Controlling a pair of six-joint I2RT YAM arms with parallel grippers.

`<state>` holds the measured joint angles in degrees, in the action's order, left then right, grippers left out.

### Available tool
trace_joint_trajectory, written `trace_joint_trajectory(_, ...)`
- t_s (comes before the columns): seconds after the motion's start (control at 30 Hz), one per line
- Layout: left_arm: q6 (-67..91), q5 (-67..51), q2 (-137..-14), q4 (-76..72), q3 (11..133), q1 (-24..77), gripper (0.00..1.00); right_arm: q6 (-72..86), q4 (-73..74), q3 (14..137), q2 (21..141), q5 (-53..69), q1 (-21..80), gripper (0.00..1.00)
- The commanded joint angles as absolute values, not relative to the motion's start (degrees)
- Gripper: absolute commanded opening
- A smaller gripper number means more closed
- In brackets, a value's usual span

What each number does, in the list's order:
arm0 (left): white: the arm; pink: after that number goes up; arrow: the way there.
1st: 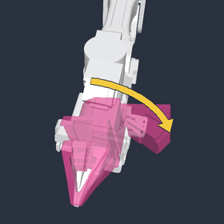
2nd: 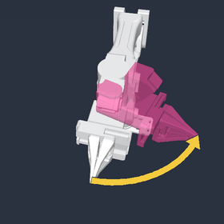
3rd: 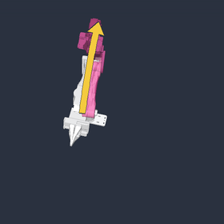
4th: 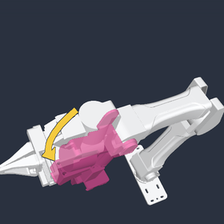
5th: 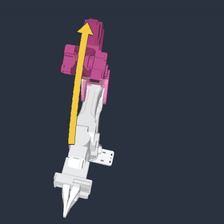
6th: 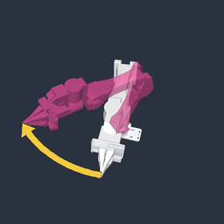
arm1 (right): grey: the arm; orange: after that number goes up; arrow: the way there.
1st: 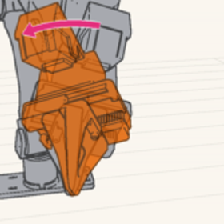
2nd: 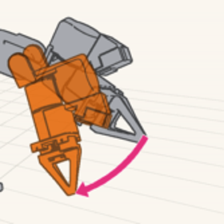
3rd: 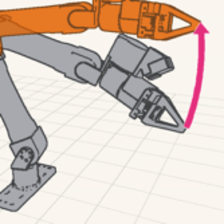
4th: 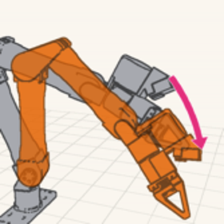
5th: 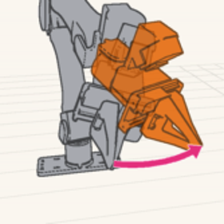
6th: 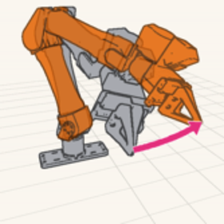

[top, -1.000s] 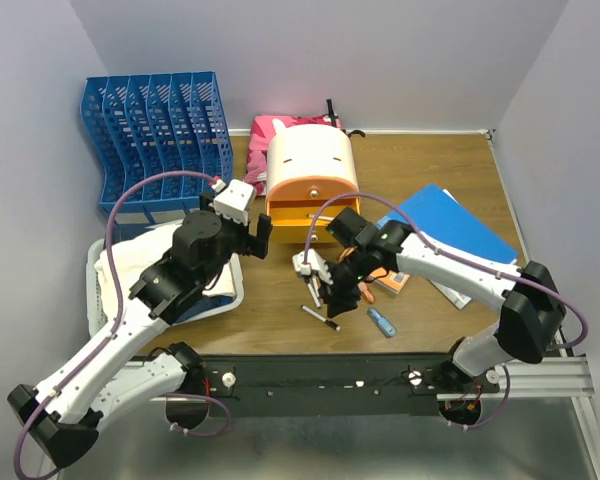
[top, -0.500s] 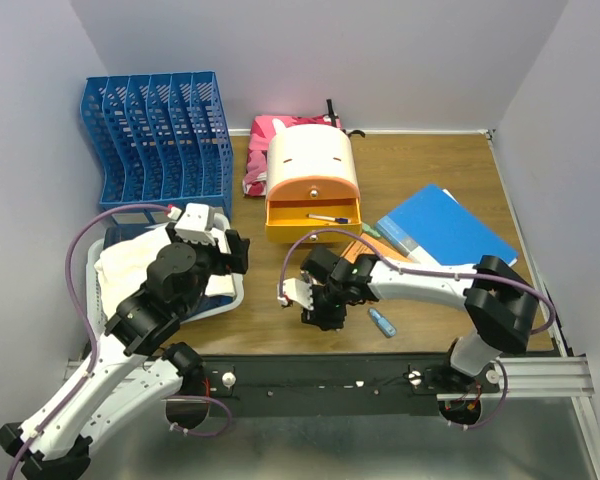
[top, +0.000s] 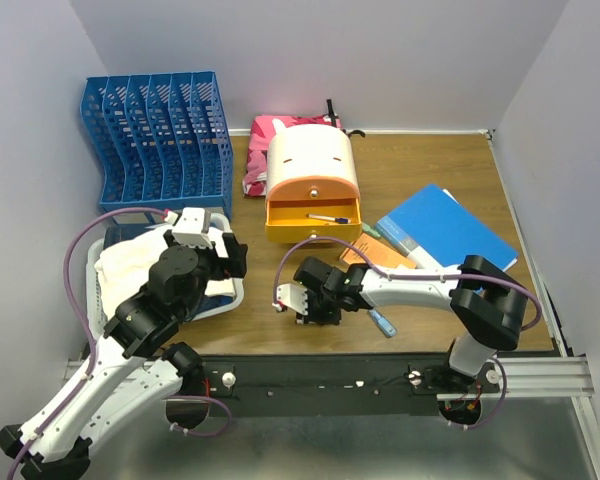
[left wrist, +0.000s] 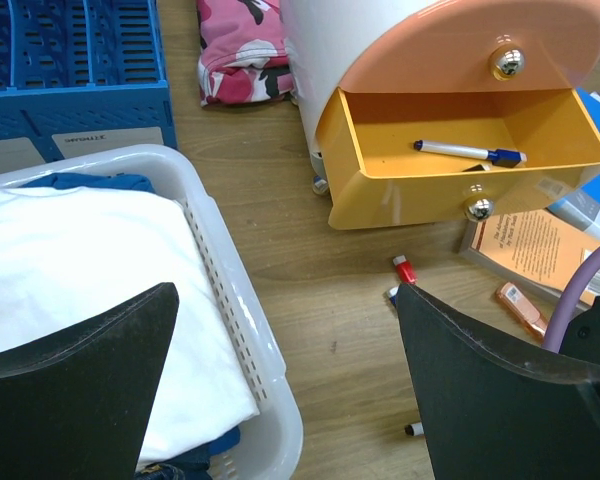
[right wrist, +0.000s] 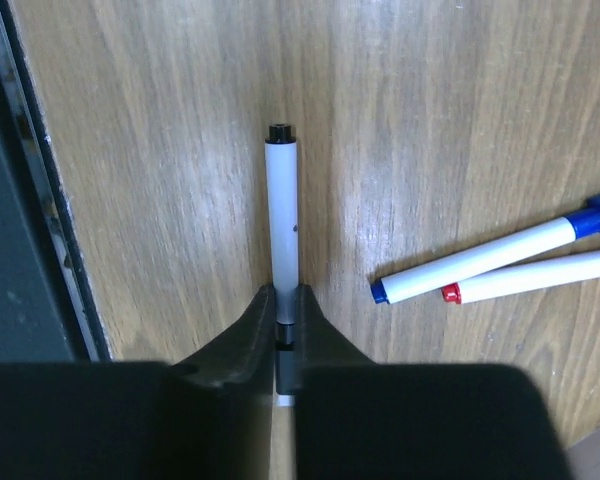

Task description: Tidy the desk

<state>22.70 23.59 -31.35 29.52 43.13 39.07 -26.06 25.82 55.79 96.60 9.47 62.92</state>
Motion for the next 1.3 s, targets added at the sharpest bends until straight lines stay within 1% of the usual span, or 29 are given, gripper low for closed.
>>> trace_joint_trajectory(0.0, 25.4, 26.8, -30.3, 29.4, 42.3, 38.8, 0.99, -26.5, 25.7, 54.3, 98.4, 6.8, 64.1, 0.01)
trace_joint_trajectory(0.17, 27.4, 25.5, -29.9, 27.6, 41.4, 38.8, 0.99, -26.6, 27.5, 56.0, 98.7, 8.0, 64.0, 0.01)
trace_joint_trajectory(0.23, 27.9, 23.2, -30.0, 27.2, 41.0, 38.8, 0.99, -27.2, 30.2, 58.4, 97.9, 11.4, 64.0, 0.01)
trace_joint_trajectory(0.33, 29.2, 19.4, -30.7, 26.4, 40.5, 38.9, 0.99, -32.4, 36.3, 62.7, 94.1, 19.1, 63.8, 0.01)
trace_joint_trajectory(0.37, 29.9, 18.8, -30.8, 26.2, 40.3, 38.9, 0.99, -36.5, 38.2, 64.3, 93.2, 21.2, 63.3, 0.01)
trace_joint_trajectory(0.4, 30.6, 18.3, -31.1, 26.2, 40.3, 38.8, 0.99, -38.3, 42.1, 65.8, 92.5, 23.4, 62.8, 0.01)
trace_joint_trajectory(0.5, 32.6, 15.9, -31.5, 25.5, 39.3, 38.8, 0.99, -43.1, 50.1, 74.5, 92.3, 26.3, 59.6, 0.01)
trace_joint_trajectory(0.53, 34.0, 15.6, -31.6, 25.2, 38.5, 38.9, 0.99, -43.8, 51.6, 79.3, 92.3, 27.0, 58.5, 0.01)
trace_joint_trajectory(0.63, 35.3, 12.9, -31.8, 23.3, 36.9, 38.9, 0.99, -48.7, 58.7, 87.3, 93.0, 30.8, 53.3, 0.01)
trace_joint_trajectory(0.67, 36.1, 12.3, -31.8, 22.6, 36.7, 38.9, 0.99, -50.2, 59.8, 92.8, 93.2, 31.2, 50.7, 0.01)
trace_joint_trajectory(0.77, 36.6, 10.1, -32.6, 21.9, 36.4, 38.9, 0.99, -51.0, 62.8, 101.1, 94.7, 30.8, 47.0, 0.01)
trace_joint_trajectory(0.8, 36.7, 8.8, -33.1, 21.7, 36.4, 38.8, 0.99, -50.9, 63.0, 105.7, 95.5, 29.1, 46.3, 0.01)
trace_joint_trajectory(0.9, 37.1, 7.5, -34.5, 21.4, 36.3, 38.8, 0.99, -50.0, 61.2, 111.5, 96.6, 24.7, 44.4, 0.01)
trace_joint_trajectory(1.0, 38.1, 5.6, -35.9, 20.7, 35.9, 38.8, 0.99, -50.5, 58.6, 112.1, 97.4, 20.5, 43.0, 0.01)
trace_joint_trajectory(1.13, 39.6, 3.8, -36.9, 19.5, 35.0, 38.9, 0.99, -50.1, 55.4, 111.1, 97.7, 17.9, 41.5, 0.01)
trace_joint_trajectory(1.27, 40.9, 2.2, -38.0, 19.5, 34.5, 38.8, 0.99, -49.5, 52.8, 108.7, 98.1, 17.1, 40.3, 0.05)
